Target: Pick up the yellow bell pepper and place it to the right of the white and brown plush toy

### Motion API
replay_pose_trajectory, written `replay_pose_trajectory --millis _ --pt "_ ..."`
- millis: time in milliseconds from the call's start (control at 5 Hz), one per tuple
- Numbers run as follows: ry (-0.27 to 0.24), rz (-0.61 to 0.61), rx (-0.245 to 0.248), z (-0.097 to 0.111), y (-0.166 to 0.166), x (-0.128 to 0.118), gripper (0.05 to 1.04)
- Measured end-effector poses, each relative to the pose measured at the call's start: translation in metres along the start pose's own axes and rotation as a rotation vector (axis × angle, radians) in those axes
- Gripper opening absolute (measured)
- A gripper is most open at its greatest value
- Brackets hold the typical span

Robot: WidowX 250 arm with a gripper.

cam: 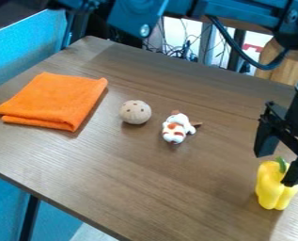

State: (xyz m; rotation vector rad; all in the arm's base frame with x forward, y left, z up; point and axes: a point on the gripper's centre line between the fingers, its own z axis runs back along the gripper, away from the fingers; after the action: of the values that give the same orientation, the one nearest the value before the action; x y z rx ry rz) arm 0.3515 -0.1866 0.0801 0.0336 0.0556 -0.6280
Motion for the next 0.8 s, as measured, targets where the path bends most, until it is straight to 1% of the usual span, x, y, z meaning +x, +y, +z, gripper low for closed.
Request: replay_pose_trajectory --millis 200,400,600,800 --pt "-0.012 -0.003 -0.008 -0.001 -0.0006 0.0019 0.861" --pt "0.002 -0.008 -0.008 -0.0006 0.0 -0.0003 0.598" --pt "0.02 -0.014 0.002 0.0007 0.0006 -0.0013 0.345" --pt "0.023 -0.014 0.002 0.0015 0.0 -0.0016 0.253"
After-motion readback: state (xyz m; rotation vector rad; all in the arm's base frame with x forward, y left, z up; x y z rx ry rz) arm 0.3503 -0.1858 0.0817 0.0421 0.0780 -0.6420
